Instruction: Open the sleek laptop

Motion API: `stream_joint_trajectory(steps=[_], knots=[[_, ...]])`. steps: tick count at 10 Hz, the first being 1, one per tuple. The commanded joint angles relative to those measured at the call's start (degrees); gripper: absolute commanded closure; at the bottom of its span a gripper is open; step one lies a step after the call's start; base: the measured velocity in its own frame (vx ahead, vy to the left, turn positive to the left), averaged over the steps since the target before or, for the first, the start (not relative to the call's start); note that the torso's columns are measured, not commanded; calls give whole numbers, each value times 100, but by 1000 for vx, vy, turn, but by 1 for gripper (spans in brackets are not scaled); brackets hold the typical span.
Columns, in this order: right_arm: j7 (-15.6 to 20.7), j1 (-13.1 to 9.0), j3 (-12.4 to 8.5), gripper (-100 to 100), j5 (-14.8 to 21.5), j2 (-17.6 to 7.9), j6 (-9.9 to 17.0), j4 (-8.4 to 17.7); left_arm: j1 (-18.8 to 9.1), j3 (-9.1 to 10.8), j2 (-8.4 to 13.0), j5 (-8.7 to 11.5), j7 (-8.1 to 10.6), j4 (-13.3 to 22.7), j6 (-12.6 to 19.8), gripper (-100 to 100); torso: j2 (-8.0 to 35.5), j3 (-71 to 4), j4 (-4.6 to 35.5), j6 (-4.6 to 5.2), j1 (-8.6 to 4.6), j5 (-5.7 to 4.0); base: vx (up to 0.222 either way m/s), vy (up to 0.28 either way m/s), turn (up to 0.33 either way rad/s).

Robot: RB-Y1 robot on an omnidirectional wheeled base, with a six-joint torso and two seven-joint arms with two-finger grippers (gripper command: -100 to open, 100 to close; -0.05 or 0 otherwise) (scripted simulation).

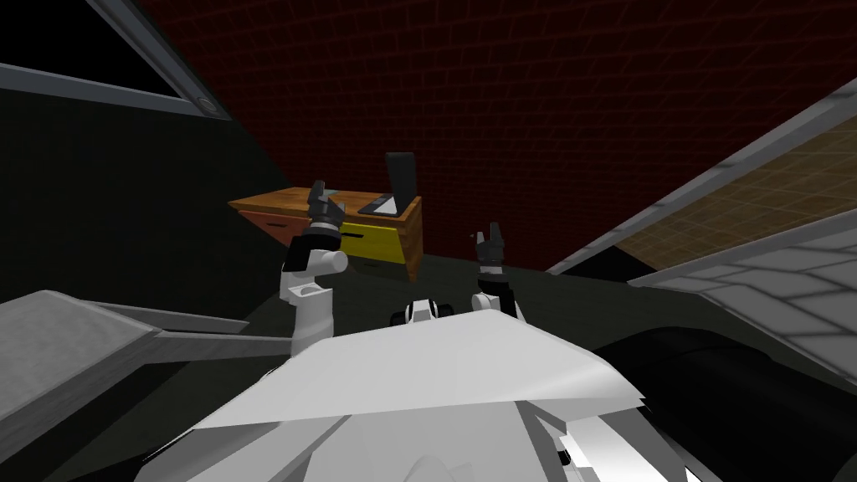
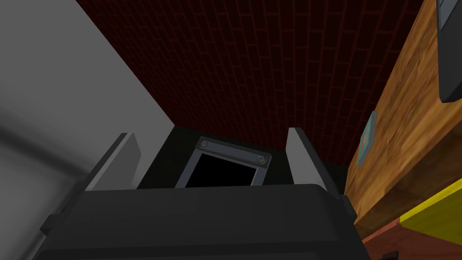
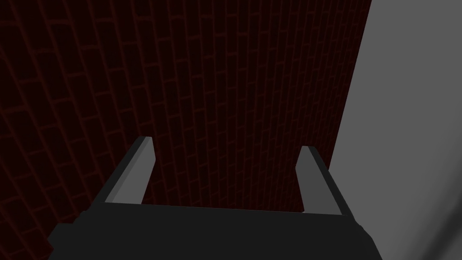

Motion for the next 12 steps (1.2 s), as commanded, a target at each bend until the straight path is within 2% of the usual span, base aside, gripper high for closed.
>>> stream_joint_trajectory(steps=[1,2,3,4,5,6,7,8,9,10,11,12], knots=[[0,0,0,0,0,0,0,0,-338,91,25,54,-49,147,391,-100,1,1,1,0,-9,-2,14,-74,36],[0,0,0,0,0,0,0,0,-569,170,49,102,-91,294,569,-100,2,2,1,0,-4,-2,23,-81,49],[0,0,0,0,0,0,0,0,-627,170,49,102,-91,294,689,-100,-2,-1,0,0,-7,-2,19,-74,37],[0,0,0,0,0,0,0,0,-858,249,72,150,-134,449,866,-100,0,0,0,0,-5,-1,25,-95,70],[0,0,0,0,0,0,0,0,-918,249,72,150,-134,449,989,-100,-2,-1,0,0,-12,-3,10,-88,43],[0,0,0,0,0,0,0,0,-1154,328,93,198,-177,610,1188,-100,4,2,1,0,-7,-3,-12,-98,46],[0,0,0,0,0,0,0,0,-1210,328,93,198,-177,610,1290,-100,8,5,3,0,-10,-2,0,-80,33],[0,0,0,0,0,0,0,0,-1426,407,113,245,-220,777,1479,-100,4,3,2,0,-2,-1,19,-81,79],[0,0,0,0,0,0,0,0,-1501,407,113,245,-220,777,1591,-100,-5,-3,-1,-1,-3,-1,23,-67,37],[0,0,0,0,0,0,0,0,-1733,484,131,292,-262,949,1777,-100,-7,-4,-2,0,0,0,32,-95,59],[0,0,0,0,0,0,0,0,-1791,484,131,292,-262,949,1890,-100,-7,-4,-2,0,-13,-3,16,-81,35],[0,0,0,0,0,0,0,0,-2009,561,149,338,-304,1124,2086,-100,1,1,0,0,-7,-3,2,-96,49]])
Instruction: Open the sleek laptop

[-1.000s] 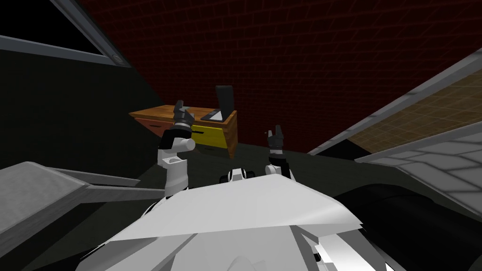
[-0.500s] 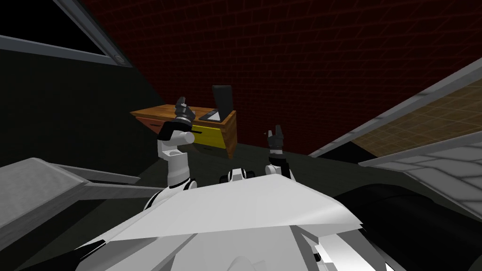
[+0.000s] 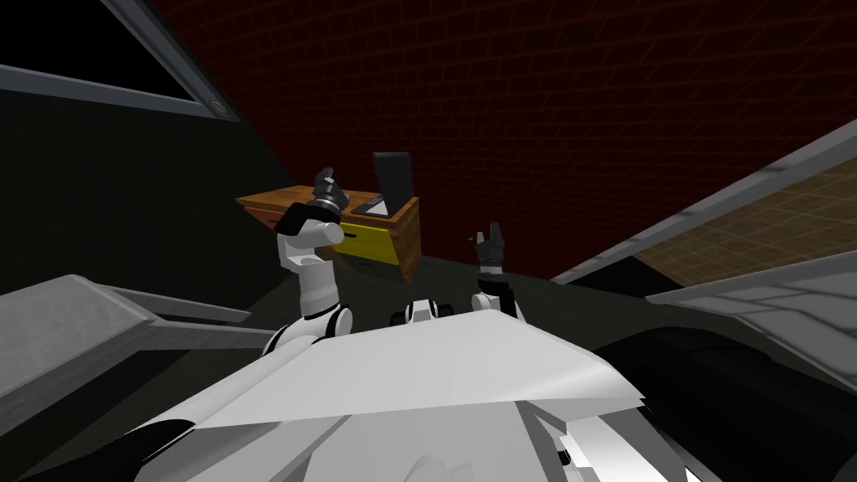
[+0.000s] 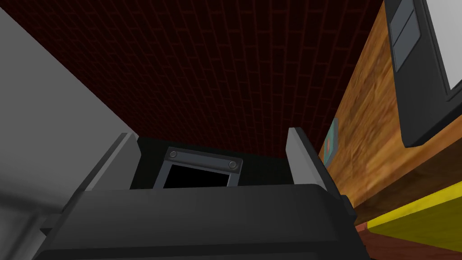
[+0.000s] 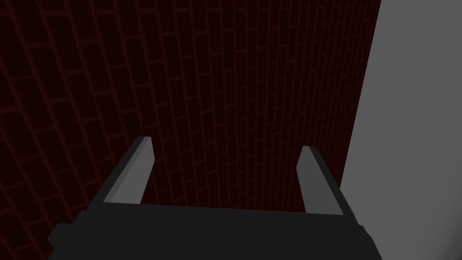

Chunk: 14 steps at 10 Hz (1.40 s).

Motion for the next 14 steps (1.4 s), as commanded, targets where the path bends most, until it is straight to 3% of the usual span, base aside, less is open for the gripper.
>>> stream_joint_trajectory(steps=[1,6,7,10,11,13,14], knots=[[0,0,0,0,0,0,0,0,-355,91,35,64,-47,213,387,-100,5,4,2,-1,-4,0,5,-81,36],[0,0,0,0,0,0,0,0,-1146,311,93,195,-168,738,1177,-100,-2,-1,0,0,4,1,9,-81,51],[0,0,0,0,0,0,0,0,-1187,311,93,195,-168,738,1244,-100,1,1,1,-1,-4,0,6,-70,27],[0,0,0,0,0,0,0,0,-1687,448,144,276,-243,1067,1721,-100,0,0,0,0,3,1,2,-70,48],[0,0,0,0,0,0,0,0,-1702,448,144,276,-243,1067,1776,-100,-1,0,1,-1,0,1,13,-69,25],[0,0,0,0,0,0,0,0,-2114,572,205,349,-311,1365,2157,-100,-4,-3,-1,0,-9,-2,18,-102,66],[0,0,0,0,0,0,0,0,-2171,572,205,349,-311,1365,2260,-100,-5,-2,-1,-1,-9,-2,9,-80,28]])
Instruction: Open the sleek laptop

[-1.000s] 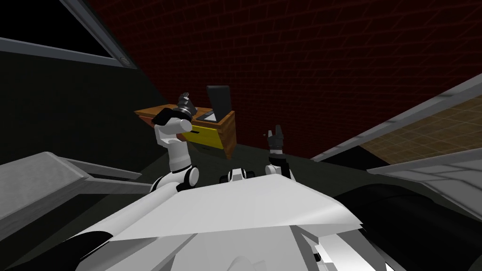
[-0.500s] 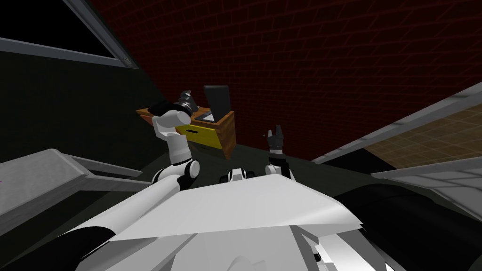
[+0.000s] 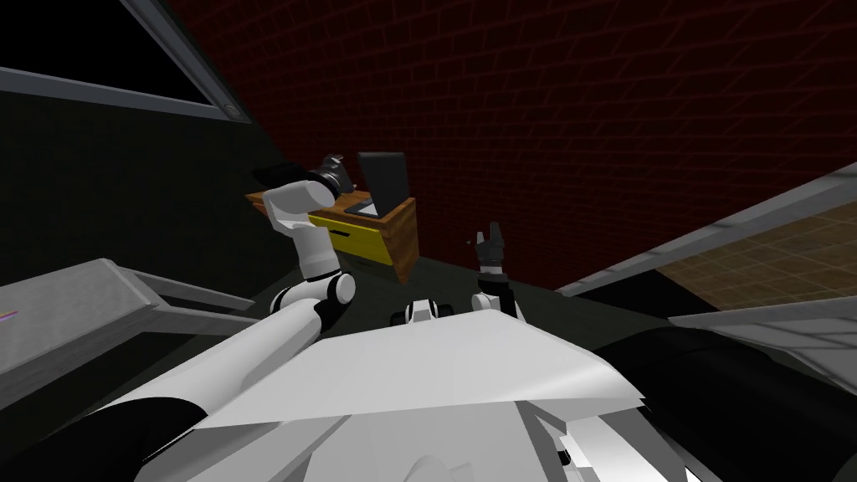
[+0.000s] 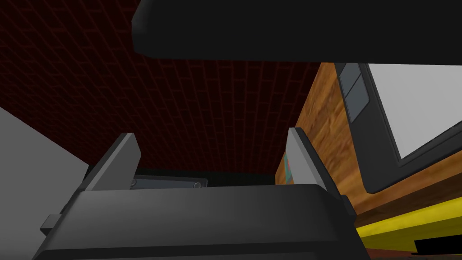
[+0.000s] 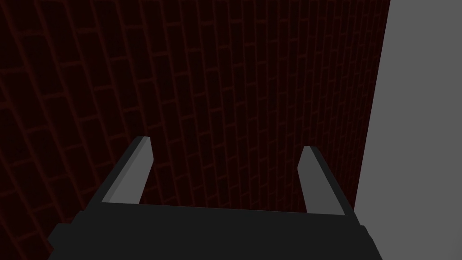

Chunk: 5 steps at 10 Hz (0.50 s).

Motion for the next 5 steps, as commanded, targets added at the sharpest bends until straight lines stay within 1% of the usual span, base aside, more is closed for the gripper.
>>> stream_joint_trajectory(steps=[1,2,3,5], knots=[[0,0,0,0,0,0,0,0,-382,98,68,77,-64,236,424,-100,5,3,1,1,13,4,6,-77,30],[0,0,0,0,0,0,0,0,-555,151,105,108,-93,359,576,-100,6,4,2,0,15,5,7,-90,60],[0,0,0,0,0,0,0,0,-580,151,105,108,-93,359,649,-100,6,4,2,0,10,3,-3,-65,31],[0,-1,0,0,0,-1,0,0,-924,243,184,163,-143,566,1003,-100,9,6,3,0,14,4,-8,-73,47]])
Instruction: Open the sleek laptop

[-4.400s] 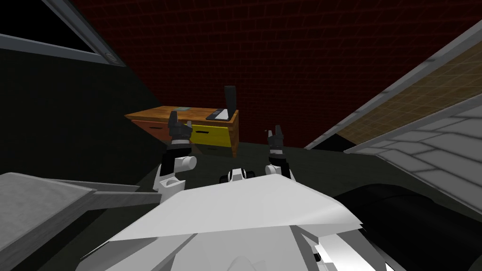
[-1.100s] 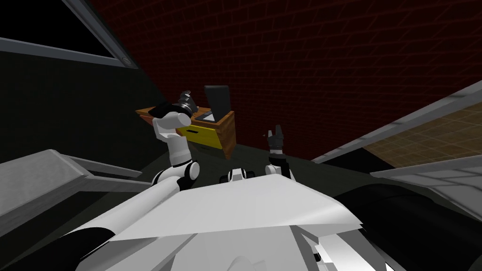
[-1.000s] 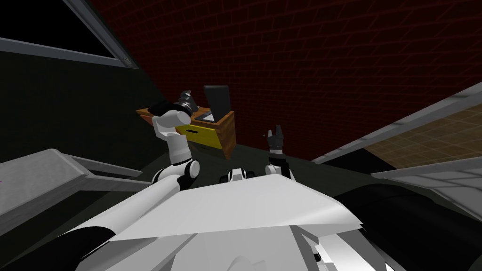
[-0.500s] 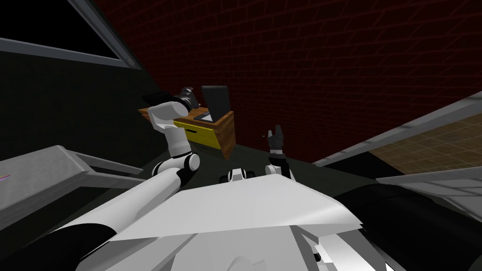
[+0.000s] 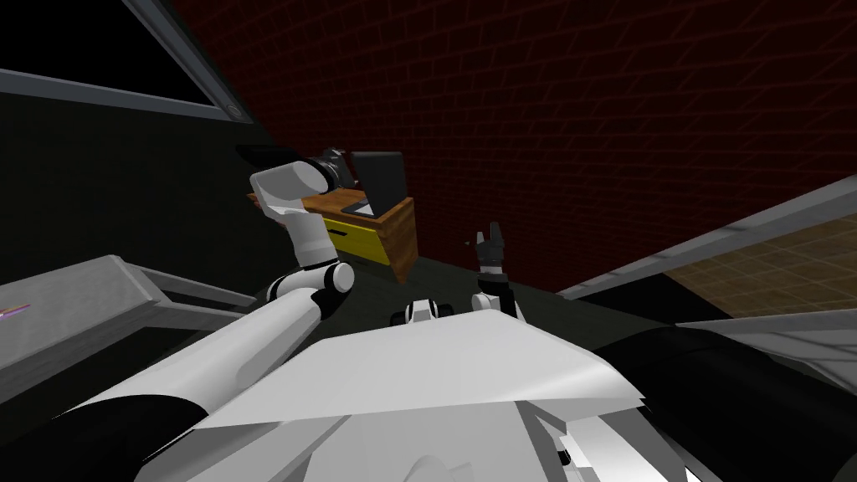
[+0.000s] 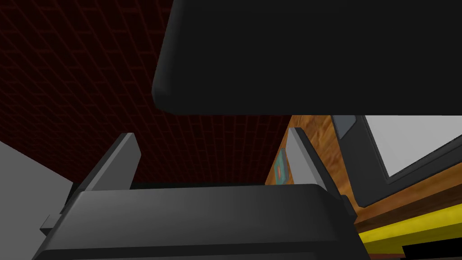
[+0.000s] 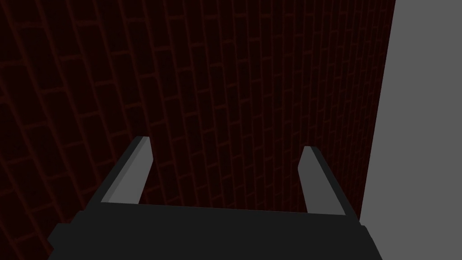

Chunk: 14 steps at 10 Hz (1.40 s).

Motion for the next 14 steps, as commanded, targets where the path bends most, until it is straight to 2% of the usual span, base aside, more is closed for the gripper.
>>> stream_joint_trajectory(steps=[1,4,5,6,7,8,9,10,11,13,14], knots=[[0,0,0,0,0,0,0,0,-397,109,105,70,-62,239,434,-100,-7,-4,-2,0,-11,-3,9,-89,58],[0,0,0,0,0,0,0,0,-741,202,244,126,-113,430,788,-100,-7,-4,-2,0,-2,0,3,-73,36],[0,0,0,0,0,0,0,0,-670,178,207,110,-100,403,688,-100,-7,-4,-2,0,-2,-1,5,-32,10],[0,0,0,0,0,0,0,0,-715,332,499,29,-150,700,477,-100,-6,-4,-3,0,8,3,-78,24,-330],[0,-2,0,0,0,-1,0,0,-715,332,548,29,-150,817,477,-100,16,8,2,6,18,5,-96,43,-359],[0,-2,0,0,0,-1,0,0,-747,482,781,-53,-195,1060,243,-100,16,11,5,-1,13,4,-113,67,-452],[0,-3,0,0,0,-1,1,0,-747,482,883,-53,-195,1220,243,-100,12,7,4,2,9,2,-110,46,-296],[0,-2,-1,0,0,-1,0,0,-778,633,1075,-136,-240,1458,10,-100,-1,1,1,-4,-4,-1,-125,41,-399],[0,-3,0,0,0,-1,1,0,-778,633,1219,-136,-240,1549,10,-100,-3,-2,-1,3,-9,-3,-102,37,-284],[0,1,-1,0,0,-1,0,0,-778,633,1219,-136,-240,1623,10,-100,-29,-17,-8,-5,-8,-2,-23,6,11],[0,1,-1,0,0,-1,0,0,-810,783,1482,-219,-285,1843,-223,-100,-34,-21,-10,0,-12,-4,-63,17,-350]])
